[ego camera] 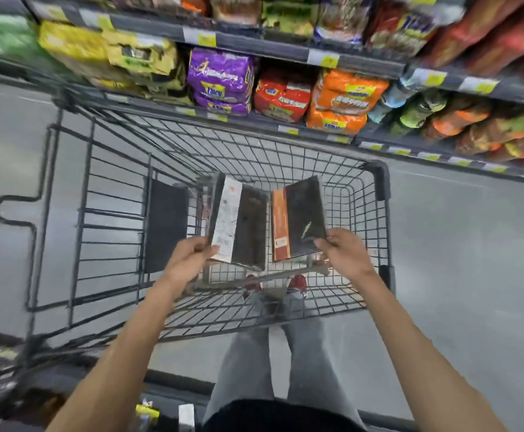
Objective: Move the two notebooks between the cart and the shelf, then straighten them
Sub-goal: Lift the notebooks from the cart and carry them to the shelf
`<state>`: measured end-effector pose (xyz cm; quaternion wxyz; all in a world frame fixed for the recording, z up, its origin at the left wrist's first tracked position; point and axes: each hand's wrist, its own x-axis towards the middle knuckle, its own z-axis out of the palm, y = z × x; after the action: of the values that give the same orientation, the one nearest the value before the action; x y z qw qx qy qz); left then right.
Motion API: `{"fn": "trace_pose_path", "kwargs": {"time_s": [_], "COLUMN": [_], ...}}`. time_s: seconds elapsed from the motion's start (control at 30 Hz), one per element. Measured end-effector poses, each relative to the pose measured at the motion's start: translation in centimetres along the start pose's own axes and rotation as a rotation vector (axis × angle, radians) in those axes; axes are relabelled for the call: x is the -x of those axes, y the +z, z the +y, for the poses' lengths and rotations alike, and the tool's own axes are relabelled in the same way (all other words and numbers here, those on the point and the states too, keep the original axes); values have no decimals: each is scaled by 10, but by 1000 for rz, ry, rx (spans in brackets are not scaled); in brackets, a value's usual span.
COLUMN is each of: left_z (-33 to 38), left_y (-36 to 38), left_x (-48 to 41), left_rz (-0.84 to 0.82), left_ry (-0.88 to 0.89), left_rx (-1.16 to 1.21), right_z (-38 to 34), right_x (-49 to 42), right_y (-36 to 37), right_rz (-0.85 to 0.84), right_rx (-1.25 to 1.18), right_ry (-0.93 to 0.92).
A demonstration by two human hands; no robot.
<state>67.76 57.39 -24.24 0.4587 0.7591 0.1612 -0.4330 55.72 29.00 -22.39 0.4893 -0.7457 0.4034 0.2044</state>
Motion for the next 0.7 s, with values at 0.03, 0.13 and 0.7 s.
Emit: {"fn": "trace_pose_path", "kwargs": {"time_s": [0.03, 0.13, 0.7], "left_z": [2, 20, 91], "left_y": [-6, -16, -47], "left_x": [12, 51, 188], "left_rz": [-3, 5, -88], "left_ry": [39, 164, 611], "left_rx": [-5, 29, 326], "right_z": [-7, -25, -43], "right_x": [12, 43, 209], "right_y": [-5, -17, -87], "right_rz": [35, 106, 512], "right_rx": [-9, -167, -665], "right_ry": [-31, -82, -401]}}
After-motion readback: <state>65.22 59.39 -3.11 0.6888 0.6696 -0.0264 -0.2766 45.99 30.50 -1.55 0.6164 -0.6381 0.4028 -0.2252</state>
